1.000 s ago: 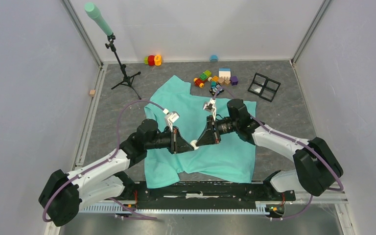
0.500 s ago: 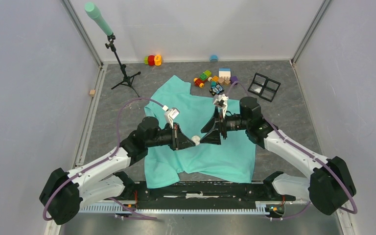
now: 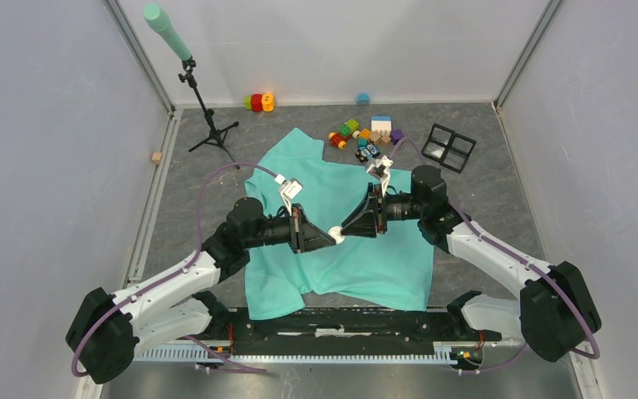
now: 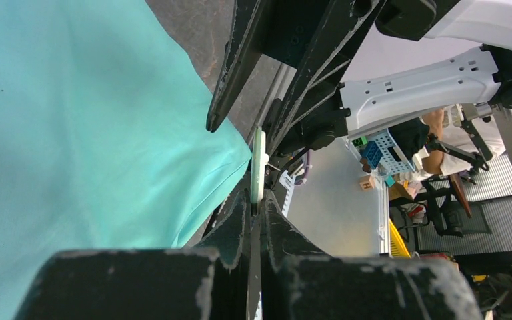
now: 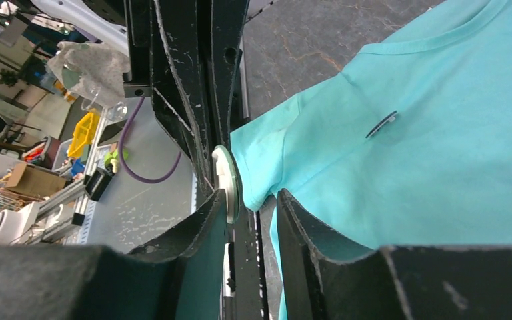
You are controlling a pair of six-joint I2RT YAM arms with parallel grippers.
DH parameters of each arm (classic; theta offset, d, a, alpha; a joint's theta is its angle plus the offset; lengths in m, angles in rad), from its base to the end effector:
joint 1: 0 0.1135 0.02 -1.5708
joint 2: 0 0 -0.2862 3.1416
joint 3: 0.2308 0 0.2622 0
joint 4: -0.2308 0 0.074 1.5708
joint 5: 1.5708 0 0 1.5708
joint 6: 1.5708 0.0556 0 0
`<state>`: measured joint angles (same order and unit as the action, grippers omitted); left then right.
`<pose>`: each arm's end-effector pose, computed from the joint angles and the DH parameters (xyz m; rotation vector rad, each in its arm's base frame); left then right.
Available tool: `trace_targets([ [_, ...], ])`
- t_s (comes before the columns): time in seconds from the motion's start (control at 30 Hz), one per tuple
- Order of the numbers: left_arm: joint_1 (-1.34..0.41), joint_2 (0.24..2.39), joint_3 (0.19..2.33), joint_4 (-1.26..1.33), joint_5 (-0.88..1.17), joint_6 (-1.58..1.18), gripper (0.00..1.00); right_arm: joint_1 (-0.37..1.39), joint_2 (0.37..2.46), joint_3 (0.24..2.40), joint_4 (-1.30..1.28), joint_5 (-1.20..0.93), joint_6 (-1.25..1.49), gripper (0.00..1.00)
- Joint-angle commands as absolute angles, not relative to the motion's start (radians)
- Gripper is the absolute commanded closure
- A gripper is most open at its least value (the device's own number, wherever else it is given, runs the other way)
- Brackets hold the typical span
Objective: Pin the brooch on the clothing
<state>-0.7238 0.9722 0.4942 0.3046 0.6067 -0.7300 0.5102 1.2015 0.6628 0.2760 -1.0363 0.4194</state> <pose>0.1520 -0.1766 0.2651 0.5024 1.9348 -1.5314 0.2082 0.1713 0.2744 -0.8837 1.7953 1.5645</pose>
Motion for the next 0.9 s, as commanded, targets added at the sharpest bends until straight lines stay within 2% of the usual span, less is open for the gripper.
trace_targets([
  [0.0,-0.722,0.983,0.496,0.395,0.66,-0.77,0.98,0.513,1.185,0.639,0.444,-1.075,0.525,0.64],
  [0.33,-0.723,0.991,0.514,0.396,0.674,-0.775,0.98,0.531,1.187,0.634,0.48,-1.093,0.539,0.8],
  [0.57,-0.723,0.988,0.518,0.395,0.662,-0.773,0.98,0.535,1.186,0.627,0.483,-1.111,0.534,0.86],
  [0.87,-0.723,0.986,0.533,0.386,0.645,-0.762,0.98,0.538,1.167,0.627,0.497,-1.113,0.539,0.99],
])
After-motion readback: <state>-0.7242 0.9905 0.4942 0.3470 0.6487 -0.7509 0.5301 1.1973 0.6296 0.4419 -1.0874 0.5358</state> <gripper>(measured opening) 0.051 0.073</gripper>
